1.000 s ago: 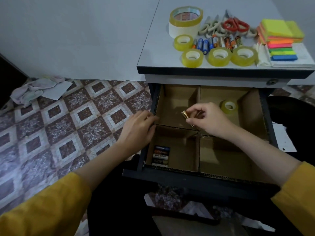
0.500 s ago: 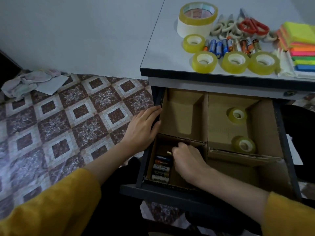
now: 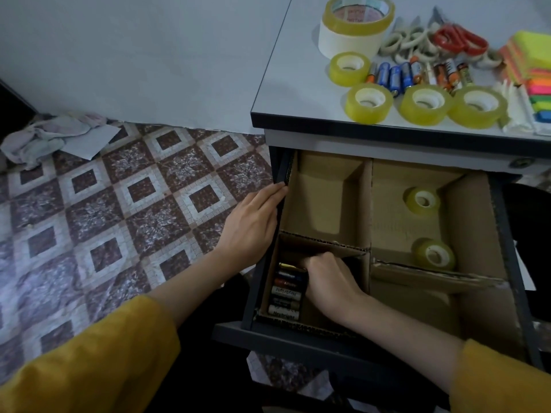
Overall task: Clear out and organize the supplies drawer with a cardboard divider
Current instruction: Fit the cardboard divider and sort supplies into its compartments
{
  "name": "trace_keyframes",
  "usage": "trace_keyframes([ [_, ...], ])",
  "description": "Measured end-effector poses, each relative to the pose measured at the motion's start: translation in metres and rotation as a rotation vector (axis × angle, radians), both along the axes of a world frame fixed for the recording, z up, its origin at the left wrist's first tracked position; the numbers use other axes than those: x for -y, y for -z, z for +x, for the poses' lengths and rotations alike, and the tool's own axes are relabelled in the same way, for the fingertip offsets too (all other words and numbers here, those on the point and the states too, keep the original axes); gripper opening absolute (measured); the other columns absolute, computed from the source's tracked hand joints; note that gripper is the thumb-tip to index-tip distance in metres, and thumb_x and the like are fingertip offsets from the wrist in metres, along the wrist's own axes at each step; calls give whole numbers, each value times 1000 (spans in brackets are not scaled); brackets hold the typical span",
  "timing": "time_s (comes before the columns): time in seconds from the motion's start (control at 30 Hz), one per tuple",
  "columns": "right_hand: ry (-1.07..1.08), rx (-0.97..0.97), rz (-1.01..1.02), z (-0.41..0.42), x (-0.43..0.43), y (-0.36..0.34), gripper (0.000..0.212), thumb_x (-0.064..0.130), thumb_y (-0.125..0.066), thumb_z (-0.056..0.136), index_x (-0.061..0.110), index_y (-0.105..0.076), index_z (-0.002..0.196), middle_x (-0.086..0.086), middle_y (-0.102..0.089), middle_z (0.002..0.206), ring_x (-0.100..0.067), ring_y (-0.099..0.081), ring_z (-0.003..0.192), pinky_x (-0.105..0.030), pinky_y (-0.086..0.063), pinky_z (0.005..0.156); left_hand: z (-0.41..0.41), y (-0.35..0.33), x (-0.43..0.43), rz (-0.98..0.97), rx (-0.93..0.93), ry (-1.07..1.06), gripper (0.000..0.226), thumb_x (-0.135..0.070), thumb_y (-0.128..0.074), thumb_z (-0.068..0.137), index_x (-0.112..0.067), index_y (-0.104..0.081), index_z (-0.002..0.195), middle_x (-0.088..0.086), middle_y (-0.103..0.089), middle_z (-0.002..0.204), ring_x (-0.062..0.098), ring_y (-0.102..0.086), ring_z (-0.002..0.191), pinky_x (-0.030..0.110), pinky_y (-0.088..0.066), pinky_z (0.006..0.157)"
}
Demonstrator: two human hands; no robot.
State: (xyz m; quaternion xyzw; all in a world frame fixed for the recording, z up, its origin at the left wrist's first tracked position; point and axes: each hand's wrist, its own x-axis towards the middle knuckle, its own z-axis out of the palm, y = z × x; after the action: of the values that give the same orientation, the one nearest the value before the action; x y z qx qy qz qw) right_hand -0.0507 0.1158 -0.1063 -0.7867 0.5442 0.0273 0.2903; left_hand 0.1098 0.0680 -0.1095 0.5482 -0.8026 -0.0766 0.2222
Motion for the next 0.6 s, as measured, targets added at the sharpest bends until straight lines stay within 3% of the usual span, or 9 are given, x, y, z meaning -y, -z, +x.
trace_keyframes([
  [0.2, -24, 11, 38, -1, 3, -1, 11, -2, -55, 85, 2, -65, 87, -13, -64, 86, -27, -62, 79, -29, -43, 61, -1, -1, 1, -10, 10, 10, 44, -18, -31, 94, -5, -54, 128, 6, -56, 131, 24, -57, 109, 30, -48, 84],
  [0.3, -28, -5, 53, -3, 4, -6, 18, 0, -56, 86, 3, -64, 102, -12, -64, 92, -29, -62, 86, -29, -40, 62, -2, -4, 0, 8, 13, -1, 46, -21, -28, 93, -7, -53, 129, 4, -55, 133, 22, -54, 111, 31, -47, 83],
  [0.43, -48, -51, 22, -2, -1, -10, 41, -2, -54, 86, 6, -49, 126, -14, -61, 107, -32, -59, 98, -31, -39, 68, -5, -9, -2, 24, 27, -33, 46, -20, -27, 91, -4, -55, 124, 7, -57, 130, 28, -57, 109, 35, -51, 77],
  [0.6, -31, -9, 16, -6, -5, -29, 25, 1, -55, 85, 6, -59, 109, -13, -62, 104, -31, -59, 97, -35, -45, 73, -9, -15, -2, 41, 137, -17, 41, -13, -32, 90, 1, -60, 117, 15, -60, 124, 34, -61, 103, 42, -56, 76],
])
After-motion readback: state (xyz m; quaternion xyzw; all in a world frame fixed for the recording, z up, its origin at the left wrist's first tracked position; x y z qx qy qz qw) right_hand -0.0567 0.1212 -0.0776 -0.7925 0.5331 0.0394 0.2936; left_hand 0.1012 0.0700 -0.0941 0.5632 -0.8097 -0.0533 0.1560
